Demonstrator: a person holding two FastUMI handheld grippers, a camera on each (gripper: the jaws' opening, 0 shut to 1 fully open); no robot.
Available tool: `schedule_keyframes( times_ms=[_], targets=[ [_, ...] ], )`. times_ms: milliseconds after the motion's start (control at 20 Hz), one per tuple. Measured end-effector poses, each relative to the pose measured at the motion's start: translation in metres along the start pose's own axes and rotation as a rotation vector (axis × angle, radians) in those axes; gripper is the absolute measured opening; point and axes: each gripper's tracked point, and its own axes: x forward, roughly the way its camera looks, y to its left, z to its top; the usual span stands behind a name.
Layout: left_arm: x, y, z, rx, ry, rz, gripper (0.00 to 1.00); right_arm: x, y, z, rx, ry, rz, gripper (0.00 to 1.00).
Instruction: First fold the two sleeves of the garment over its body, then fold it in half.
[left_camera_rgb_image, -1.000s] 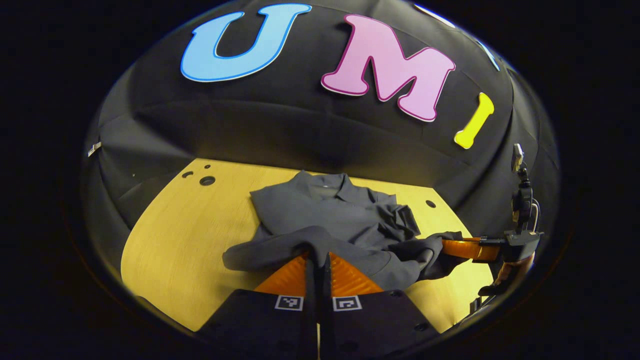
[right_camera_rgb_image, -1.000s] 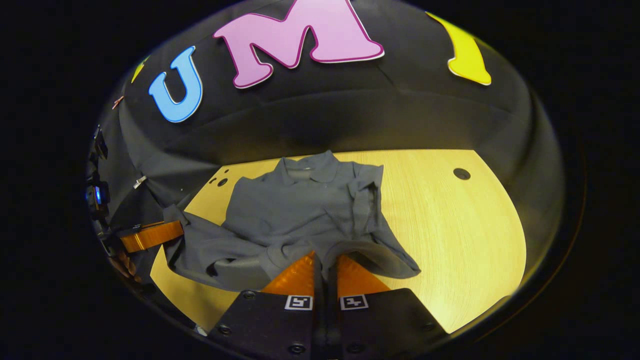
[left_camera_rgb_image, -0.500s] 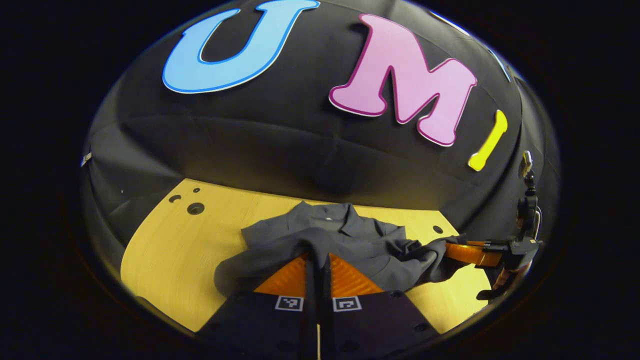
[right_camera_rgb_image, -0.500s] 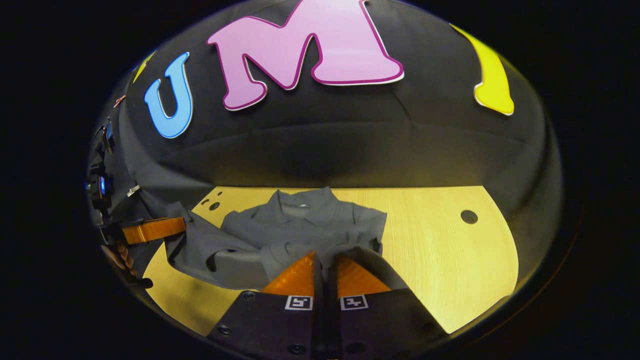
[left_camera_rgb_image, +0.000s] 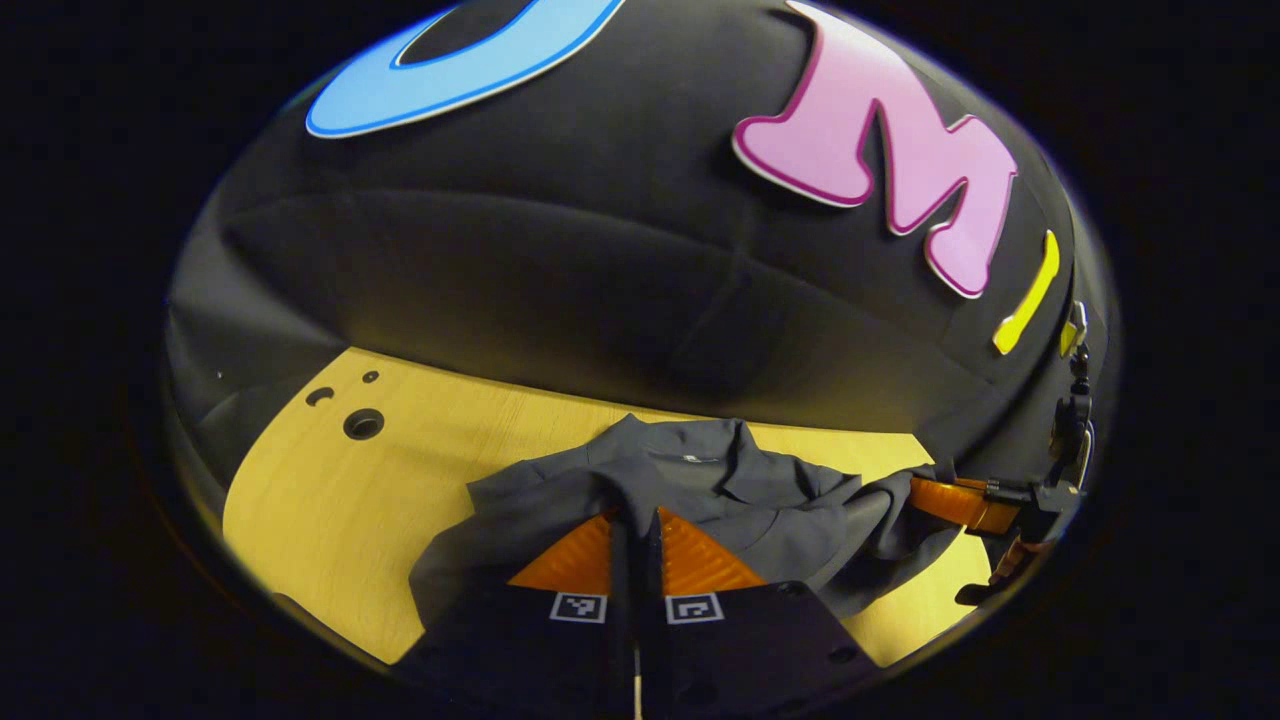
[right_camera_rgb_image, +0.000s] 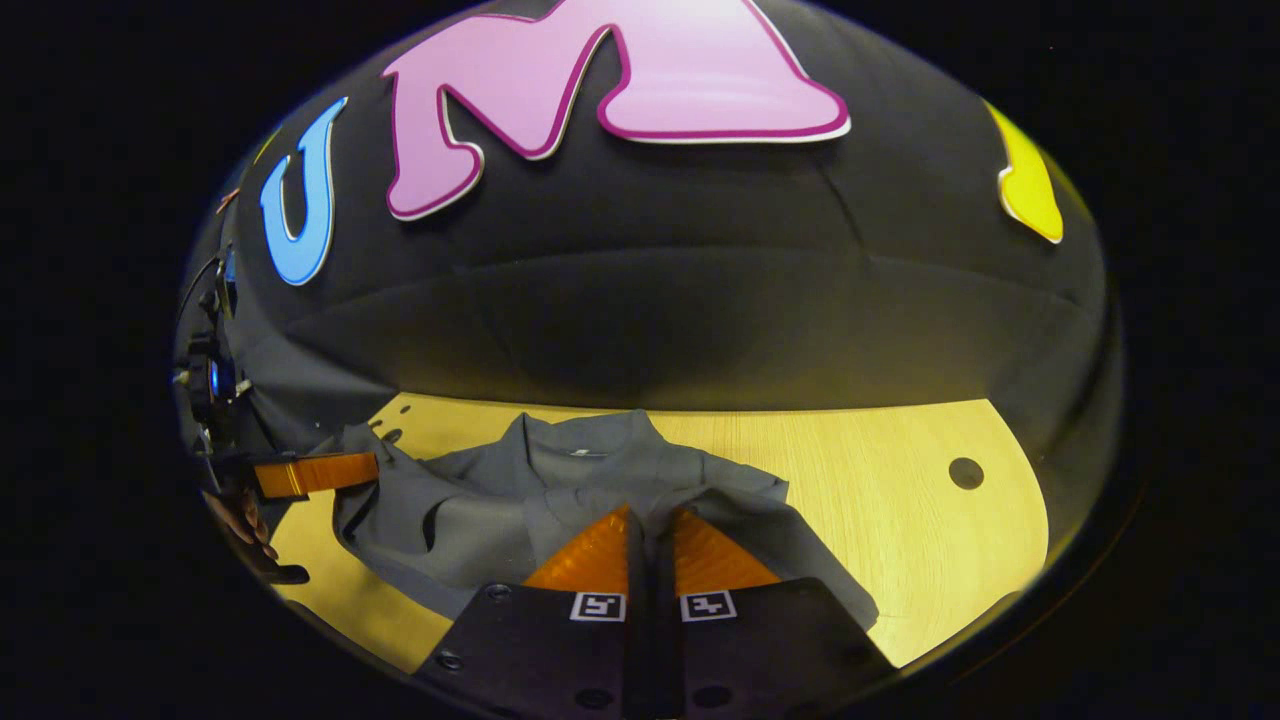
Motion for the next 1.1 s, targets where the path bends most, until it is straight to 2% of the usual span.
schedule_keyframes(
  times_ms=[200, 400, 500, 550, 600, 650, 700, 750, 800, 850, 900, 950, 1000, 1100],
  targets=[
    [0.034, 0.012, -0.007, 0.018, 0.019, 0.002, 0.08, 0.028, -0.006, -0.003, -0.004, -0.003, -0.010, 0.05],
    [0.058, 0.022, -0.017, 0.024, 0.034, 0.027, 0.13, 0.052, -0.014, -0.017, 0.030, 0.027, -0.038, 0.07],
    [0.061, 0.024, -0.014, 0.040, 0.019, 0.035, 0.25, 0.058, -0.020, -0.022, 0.044, 0.039, -0.051, 0.16],
    [0.063, 0.023, -0.013, 0.054, 0.016, 0.033, 0.31, 0.057, -0.024, -0.024, 0.050, 0.047, -0.059, 0.15],
    [0.059, 0.022, -0.012, 0.076, 0.018, 0.037, 0.29, 0.055, -0.024, -0.025, 0.057, 0.052, -0.058, 0.20],
    [0.057, 0.023, -0.010, 0.101, 0.019, 0.048, 0.55, 0.053, -0.024, -0.024, 0.059, 0.055, -0.056, 0.43],
    [0.051, 0.022, -0.006, 0.123, 0.016, 0.061, 0.51, 0.048, -0.025, -0.021, 0.054, 0.051, -0.054, 0.65],
    [0.045, 0.019, 0.001, 0.135, 0.002, 0.074, 0.62, 0.043, -0.027, -0.018, 0.045, 0.044, -0.060, 0.87],
    [0.037, 0.015, 0.009, 0.131, -0.016, 0.074, 0.65, 0.037, -0.030, -0.014, 0.033, 0.038, -0.069, 0.88],
    [0.027, 0.008, 0.017, 0.119, -0.038, 0.064, 0.74, 0.030, -0.031, -0.009, 0.025, 0.030, -0.071, 0.92],
    [0.017, 0.003, 0.026, 0.110, -0.059, 0.057, 0.79, 0.024, -0.031, -0.006, 0.018, 0.023, -0.076, 0.96],
    [0.008, 0.001, 0.032, 0.105, -0.073, 0.056, 0.86, 0.013, -0.032, 0.001, 0.014, 0.011, -0.085, 0.92],
    [-0.005, 0.000, 0.038, 0.108, -0.086, 0.058, 0.87, 0.004, -0.033, 0.006, 0.009, -0.003, -0.094, 1.00],
    [-0.030, -0.002, 0.051, 0.139, -0.121, 0.083, 0.90, -0.018, -0.033, 0.015, 0.000, -0.032, -0.112, 0.99]
  ],
)
